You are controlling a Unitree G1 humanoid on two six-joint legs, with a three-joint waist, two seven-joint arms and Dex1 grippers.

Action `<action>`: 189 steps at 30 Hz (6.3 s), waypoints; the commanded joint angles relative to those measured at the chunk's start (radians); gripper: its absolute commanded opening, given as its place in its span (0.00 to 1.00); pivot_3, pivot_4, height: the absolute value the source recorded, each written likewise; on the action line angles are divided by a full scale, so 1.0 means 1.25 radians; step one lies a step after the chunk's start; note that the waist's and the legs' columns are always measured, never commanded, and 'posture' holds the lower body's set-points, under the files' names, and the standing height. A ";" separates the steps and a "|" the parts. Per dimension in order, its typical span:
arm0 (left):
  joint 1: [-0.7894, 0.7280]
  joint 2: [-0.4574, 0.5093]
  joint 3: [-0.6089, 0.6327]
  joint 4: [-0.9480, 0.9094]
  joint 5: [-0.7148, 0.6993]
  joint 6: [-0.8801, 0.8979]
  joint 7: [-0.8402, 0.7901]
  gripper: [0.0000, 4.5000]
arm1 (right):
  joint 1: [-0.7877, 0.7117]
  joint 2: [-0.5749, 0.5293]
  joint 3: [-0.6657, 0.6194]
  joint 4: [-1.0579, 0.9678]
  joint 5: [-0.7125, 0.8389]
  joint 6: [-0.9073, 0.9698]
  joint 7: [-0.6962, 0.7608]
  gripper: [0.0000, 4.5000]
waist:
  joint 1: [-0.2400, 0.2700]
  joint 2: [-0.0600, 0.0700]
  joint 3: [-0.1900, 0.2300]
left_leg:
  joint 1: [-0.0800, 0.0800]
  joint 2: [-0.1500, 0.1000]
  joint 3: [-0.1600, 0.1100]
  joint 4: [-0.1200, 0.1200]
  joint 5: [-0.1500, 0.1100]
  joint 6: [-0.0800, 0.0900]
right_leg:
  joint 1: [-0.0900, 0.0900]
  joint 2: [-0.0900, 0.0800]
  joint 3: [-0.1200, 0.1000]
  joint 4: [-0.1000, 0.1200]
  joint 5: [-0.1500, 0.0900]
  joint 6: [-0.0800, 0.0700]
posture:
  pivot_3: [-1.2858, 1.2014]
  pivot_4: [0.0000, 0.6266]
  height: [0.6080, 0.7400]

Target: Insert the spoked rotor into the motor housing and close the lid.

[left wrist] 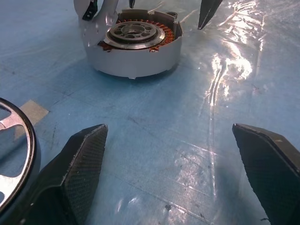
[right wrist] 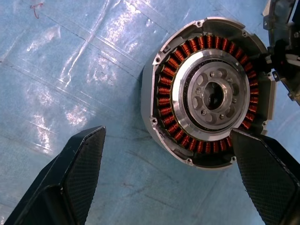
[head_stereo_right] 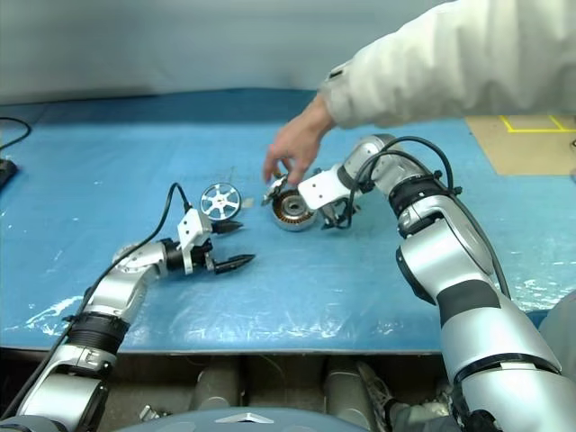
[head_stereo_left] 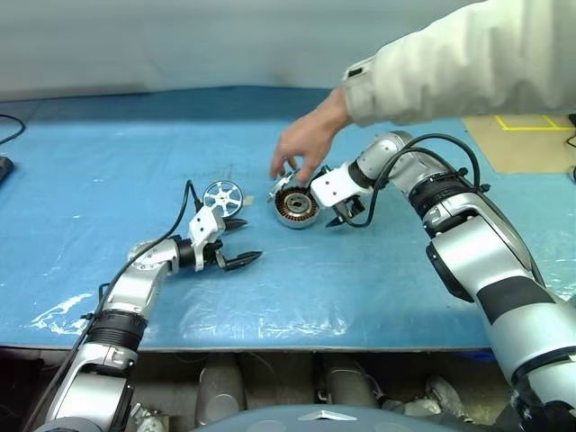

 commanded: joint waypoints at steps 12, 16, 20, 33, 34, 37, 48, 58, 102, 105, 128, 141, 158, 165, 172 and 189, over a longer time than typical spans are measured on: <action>0.000 0.004 0.004 -0.007 -0.003 -0.021 -0.007 1.00 | -0.031 0.006 -0.033 -0.004 0.003 -0.013 -0.025 0.99 | 0.000 0.000 0.000 | -0.006 0.000 0.000 0.001 0.000 0.000 | -0.006 0.000 0.000 0.001 0.000 0.000 | 0.52 0.24 1.00; 0.003 0.005 0.004 -0.024 -0.005 -0.011 -0.004 1.00 | -0.034 0.004 -0.044 -0.005 0.003 -0.008 -0.043 0.99 | 0.000 0.000 0.000 | -0.006 0.000 0.000 0.001 0.000 0.000 | -0.006 0.000 0.000 0.001 0.000 0.000 | 0.52 0.24 1.00; 0.006 0.009 0.005 -0.038 -0.008 -0.001 -0.004 1.00 | -0.045 0.014 -0.062 0.002 0.004 0.010 -0.100 0.99 | -0.001 0.000 0.000 | -0.006 0.000 0.000 0.001 0.000 0.000 | -0.006 0.000 0.000 0.001 0.000 0.000 | 0.52 0.24 1.00; 0.042 0.027 0.017 -0.105 -0.017 0.042 0.019 1.00 | -0.089 0.132 -0.124 0.106 0.005 0.101 -0.270 0.99 | -0.016 0.000 0.000 | -0.006 0.000 0.000 0.001 0.000 0.000 | -0.006 0.000 0.000 0.001 0.000 0.000 | 0.52 0.24 1.00; 0.048 0.028 0.017 -0.113 -0.018 0.045 0.021 1.00 | -0.091 0.140 -0.124 0.111 0.003 0.105 -0.281 0.99 | -0.016 0.001 0.001 | -0.006 0.000 0.000 0.001 0.000 0.000 | -0.006 0.000 0.000 0.001 0.000 0.000 | 0.52 0.24 1.00; 0.069 0.030 0.020 -0.132 -0.019 0.053 0.034 1.00 | -0.092 0.171 -0.118 0.129 -0.013 0.122 -0.325 0.99 | -0.018 0.001 0.001 | -0.007 0.000 0.000 0.001 0.000 -0.001 | -0.007 0.000 0.000 0.001 0.000 0.000 | 0.52 0.24 1.00; 0.117 0.036 0.032 -0.175 -0.024 0.061 0.069 1.00 | -0.093 0.225 -0.108 0.164 -0.075 0.185 -0.450 0.99 | -0.018 0.001 0.001 | -0.007 0.000 0.000 0.001 0.001 -0.005 | -0.007 0.000 0.000 0.001 0.000 0.000 | 0.52 0.24 1.00; 0.147 0.042 0.041 -0.198 -0.027 0.061 0.092 1.00 | -0.067 0.238 -0.120 0.176 -0.101 0.223 -0.480 0.99 | -0.018 0.002 0.001 | -0.007 0.000 0.000 0.001 0.001 -0.006 | -0.007 0.000 0.000 0.001 0.000 0.000 | 0.52 0.24 1.00; 0.132 0.031 0.019 -0.202 -0.019 0.079 0.115 1.00 | -0.044 0.183 -0.163 0.153 -0.084 0.184 -0.288 0.01 | -0.015 0.002 0.002 | -0.006 0.000 0.000 0.001 0.001 -0.006 | -0.006 0.000 -0.001 0.001 0.000 0.000 | 0.52 0.24 1.00; 0.124 0.028 0.014 -0.191 -0.018 0.078 0.110 1.00 | -0.039 0.154 -0.147 0.139 -0.089 0.157 -0.225 0.01 | -0.015 0.002 0.002 | -0.006 0.000 0.000 0.001 0.001 -0.005 | -0.006 0.000 -0.001 0.001 0.000 0.000 | 0.52 0.24 1.00; 0.096 0.012 -0.002 -0.076 -0.004 0.004 0.067 1.00 | 0.349 -0.009 -0.173 -0.652 0.063 0.483 -0.003 0.01 | -0.014 0.001 0.002 | -0.004 0.000 0.000 0.002 0.001 -0.005 | -0.003 0.000 0.000 0.001 0.000 0.001 | 0.52 0.24 1.00; 0.087 -0.001 -0.010 -0.067 0.005 0.000 0.063 1.00 | 0.347 -0.038 -0.177 -0.737 0.137 0.573 -0.033 0.52 | -0.015 0.001 0.002 | -0.001 0.000 0.000 0.001 0.001 -0.006 | -0.001 0.000 0.001 0.001 0.000 0.001 | 0.52 0.24 1.00; 0.093 0.002 -0.006 -0.091 0.000 0.021 0.062 1.00 | 0.277 -0.032 -0.134 -0.561 0.144 0.471 -0.048 0.70 | -0.015 0.001 0.002 | 0.001 -0.001 0.000 0.000 0.001 -0.006 | 0.000 0.000 0.001 0.001 0.000 0.001 | 0.52 0.24 1.00; 0.092 -0.004 -0.013 -0.096 0.004 0.027 0.064 1.00 | 0.286 -0.045 -0.142 -0.605 0.170 0.503 -0.033 0.99 | -0.015 0.001 0.002 | 0.001 -0.001 0.000 0.000 0.001 -0.006 | 0.000 0.000 0.001 0.001 0.000 0.001 | 0.52 0.24 1.00; 0.090 -0.011 -0.021 -0.097 0.007 0.028 0.065 1.00 | 0.297 -0.059 -0.156 -0.678 0.208 0.559 -0.018 0.99 | -0.014 0.001 0.002 | 0.001 -0.001 0.000 0.000 0.001 -0.006 | 0.000 0.000 0.001 0.001 0.000 0.001 | 0.52 0.24 1.00; 0.086 -0.011 -0.023 -0.097 0.005 0.035 0.062 1.00 | 0.393 -0.103 -0.116 -0.763 0.197 0.625 -0.021 0.99 | -0.015 0.001 0.002 | 0.002 -0.001 0.000 0.000 0.001 -0.006 | 0.001 0.000 0.001 0.001 0.000 0.001 | 0.52 0.24 1.00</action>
